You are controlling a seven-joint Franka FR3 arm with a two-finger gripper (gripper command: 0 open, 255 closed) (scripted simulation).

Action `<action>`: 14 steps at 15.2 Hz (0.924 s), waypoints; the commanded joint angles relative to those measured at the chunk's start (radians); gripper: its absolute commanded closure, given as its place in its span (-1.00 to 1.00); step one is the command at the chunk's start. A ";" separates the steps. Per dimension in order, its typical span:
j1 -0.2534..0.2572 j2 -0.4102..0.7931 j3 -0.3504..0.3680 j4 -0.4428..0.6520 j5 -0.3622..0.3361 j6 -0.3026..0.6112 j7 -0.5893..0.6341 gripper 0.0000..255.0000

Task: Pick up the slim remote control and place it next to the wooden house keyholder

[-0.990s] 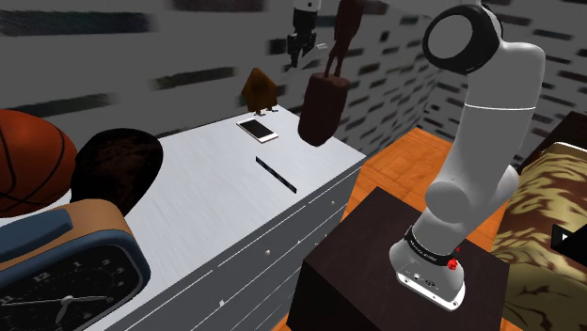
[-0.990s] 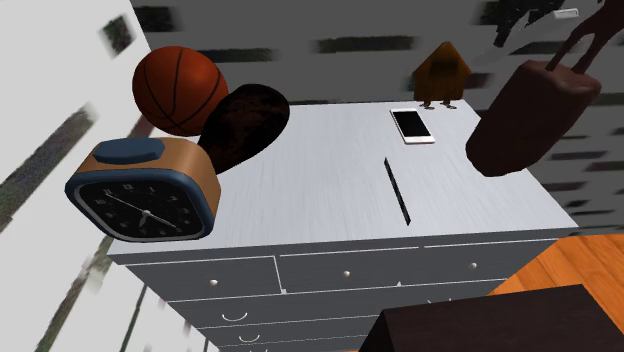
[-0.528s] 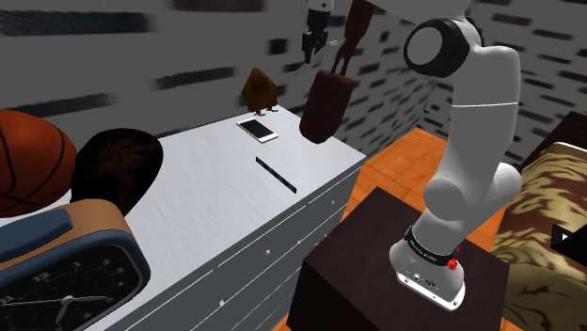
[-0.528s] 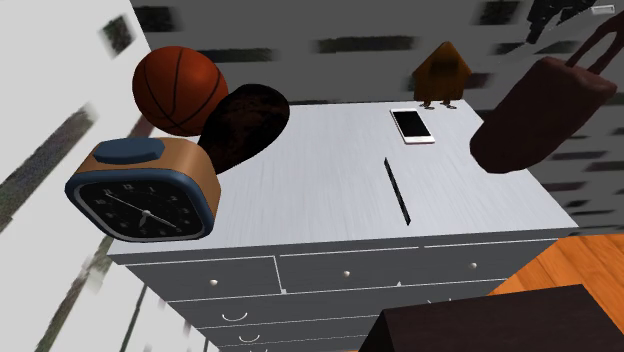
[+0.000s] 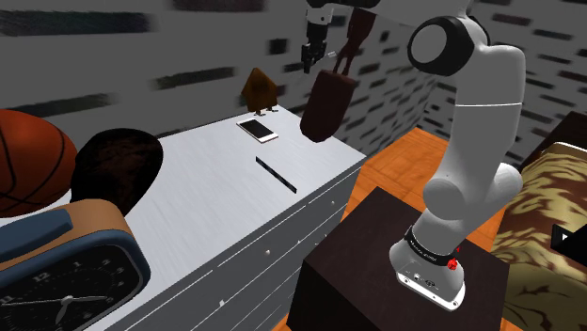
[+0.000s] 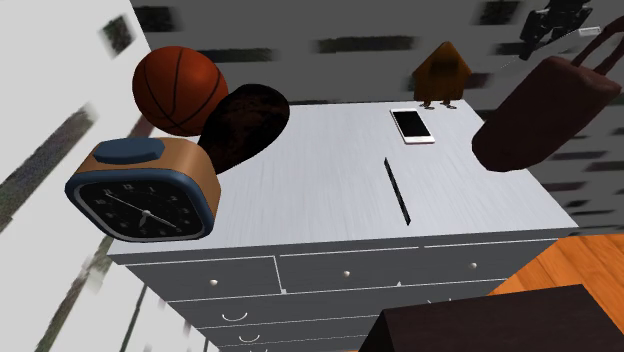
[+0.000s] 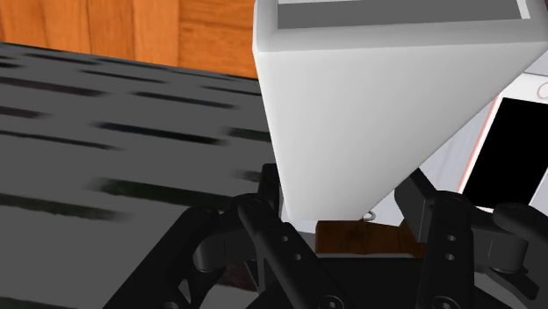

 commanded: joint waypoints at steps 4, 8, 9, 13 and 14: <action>-0.007 -0.017 0.000 -0.101 0.003 0.081 0.002 1.00; -0.011 -0.023 -0.001 -0.164 0.004 0.138 0.004 1.00; -0.012 -0.024 -0.001 -0.178 0.003 0.152 0.004 1.00; -0.015 -0.024 -0.001 -0.232 0.003 0.206 0.006 1.00; -0.015 -0.023 -0.002 -0.245 0.002 0.219 0.007 1.00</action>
